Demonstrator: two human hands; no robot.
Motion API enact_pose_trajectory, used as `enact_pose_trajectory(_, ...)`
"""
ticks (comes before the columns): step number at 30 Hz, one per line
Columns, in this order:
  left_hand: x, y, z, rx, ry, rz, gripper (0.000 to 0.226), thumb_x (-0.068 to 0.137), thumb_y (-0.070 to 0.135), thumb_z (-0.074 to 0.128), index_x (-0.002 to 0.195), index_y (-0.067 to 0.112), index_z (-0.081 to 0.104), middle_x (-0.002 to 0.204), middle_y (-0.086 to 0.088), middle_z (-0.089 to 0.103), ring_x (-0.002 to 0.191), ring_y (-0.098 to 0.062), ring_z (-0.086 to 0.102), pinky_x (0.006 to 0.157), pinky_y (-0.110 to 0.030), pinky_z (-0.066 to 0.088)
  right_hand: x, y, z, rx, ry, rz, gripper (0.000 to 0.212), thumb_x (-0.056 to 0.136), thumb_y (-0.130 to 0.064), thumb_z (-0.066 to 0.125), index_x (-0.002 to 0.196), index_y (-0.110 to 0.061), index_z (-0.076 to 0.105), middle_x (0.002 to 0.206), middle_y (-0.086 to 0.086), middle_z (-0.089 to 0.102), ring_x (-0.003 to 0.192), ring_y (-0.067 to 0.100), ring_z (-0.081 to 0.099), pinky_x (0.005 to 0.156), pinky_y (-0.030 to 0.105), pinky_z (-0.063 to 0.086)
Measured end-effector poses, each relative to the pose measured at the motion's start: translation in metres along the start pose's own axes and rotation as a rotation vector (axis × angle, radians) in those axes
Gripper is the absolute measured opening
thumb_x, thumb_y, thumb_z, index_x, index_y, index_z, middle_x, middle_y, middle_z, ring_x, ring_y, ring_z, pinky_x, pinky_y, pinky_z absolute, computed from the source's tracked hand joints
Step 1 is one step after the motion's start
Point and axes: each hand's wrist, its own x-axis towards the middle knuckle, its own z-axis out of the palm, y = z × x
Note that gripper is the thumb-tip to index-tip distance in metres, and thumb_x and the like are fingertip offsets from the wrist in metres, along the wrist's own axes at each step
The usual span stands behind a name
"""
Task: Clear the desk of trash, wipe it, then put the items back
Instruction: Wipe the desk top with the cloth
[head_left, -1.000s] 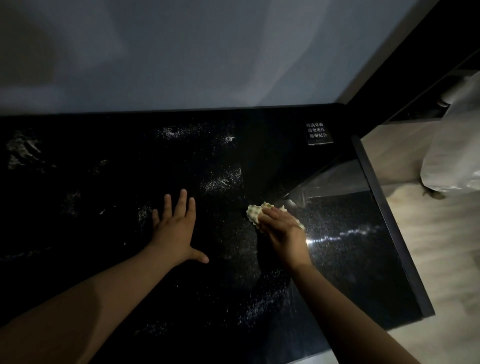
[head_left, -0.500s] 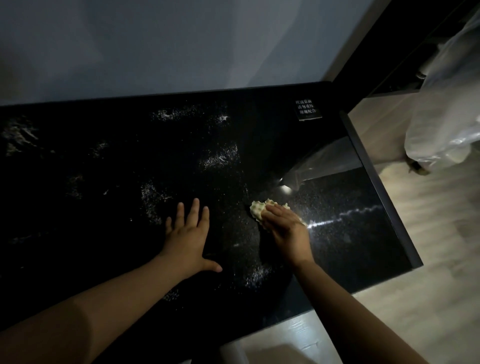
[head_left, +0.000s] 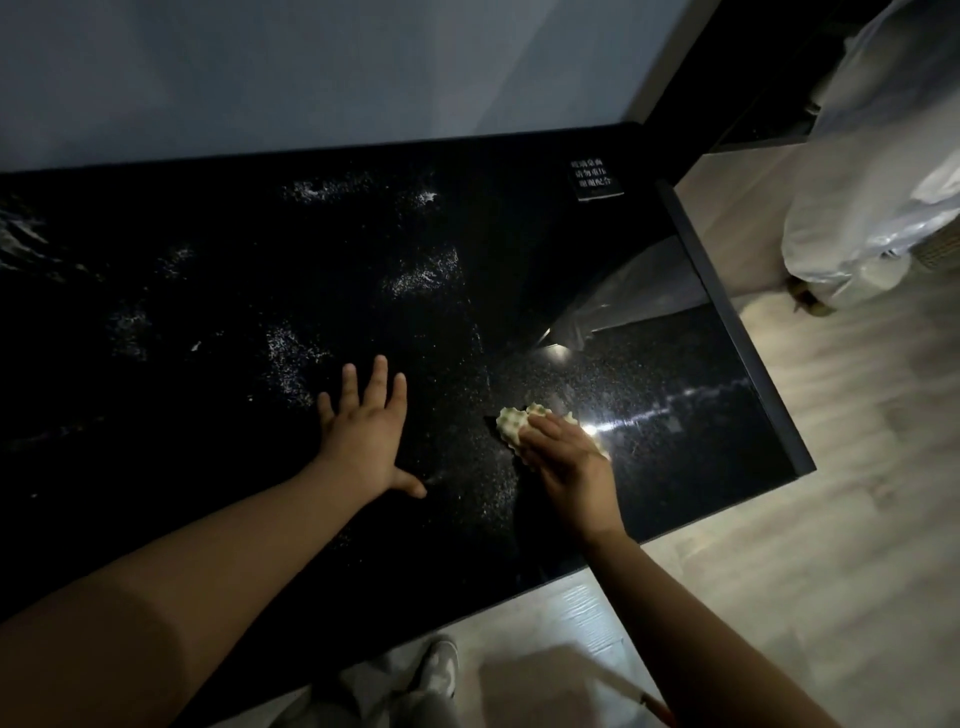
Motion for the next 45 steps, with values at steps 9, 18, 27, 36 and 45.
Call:
enact_pose_trajectory(9, -0.002, 0.005, -0.001, -0.011, 0.007, -0.024, 0.137, 0.060, 0.064, 0.077, 0.152, 0.018, -0.013, 0.156, -0.009, -0.029, 0.143, -0.040, -0.019, 0.117, -0.059, 0.005, -0.051, 0.002, -0.008, 0.014, -0.010, -0.002, 0.026, 0.085, -0.018, 0.069, 0.110, -0.022, 0.072, 0.125, -0.004, 0.064, 0.124, 0.015, 0.053, 0.107, 0.038, 0.038)
enact_pose_trajectory(18, -0.012, 0.016, 0.000, 0.013, 0.027, -0.079, 0.128, 0.065, 0.059, 0.077, 0.153, 0.015, -0.006, 0.159, -0.013, -0.015, 0.146, -0.040, -0.005, 0.115, -0.058, 0.019, -0.114, 0.004, -0.018, -0.018, -0.014, -0.030, 0.021, 0.088, -0.026, 0.066, 0.108, -0.025, 0.072, 0.124, -0.011, 0.063, 0.124, 0.003, 0.049, 0.104, 0.018, 0.035)
enact_pose_trajectory(27, -0.054, 0.018, 0.036, 0.033, 0.188, -0.042, 0.104, 0.079, 0.064, 0.061, 0.153, 0.017, 0.005, 0.161, -0.010, -0.001, 0.147, -0.035, 0.001, 0.116, -0.056, 0.014, -0.143, -0.004, -0.042, 0.028, -0.160, 0.058, 0.025, 0.086, -0.013, 0.063, 0.092, -0.036, 0.069, 0.080, -0.014, 0.068, 0.073, 0.005, 0.065, 0.070, 0.033, 0.055)
enact_pose_trajectory(36, -0.068, 0.018, 0.027, -0.043, 0.151, -0.004, 0.100, 0.080, 0.065, 0.058, 0.153, 0.019, 0.009, 0.161, -0.008, -0.002, 0.147, -0.033, 0.000, 0.117, -0.054, 0.012, -0.120, -0.025, -0.074, 0.104, -0.028, 0.110, 0.029, 0.084, -0.004, 0.069, 0.099, -0.028, 0.075, 0.088, -0.017, 0.072, 0.078, -0.002, 0.067, 0.076, 0.021, 0.054)
enact_pose_trajectory(45, -0.056, -0.031, -0.031, -0.104, 0.144, -0.007, 0.095, 0.083, 0.062, 0.057, 0.153, 0.017, 0.011, 0.161, -0.007, 0.006, 0.148, -0.029, 0.007, 0.119, -0.047, 0.016, -0.009, -0.075, -0.069, 0.056, 0.033, 0.016, 0.024, 0.084, -0.013, 0.070, 0.108, -0.019, 0.073, 0.113, -0.002, 0.070, 0.102, 0.007, 0.065, 0.091, 0.013, 0.047)
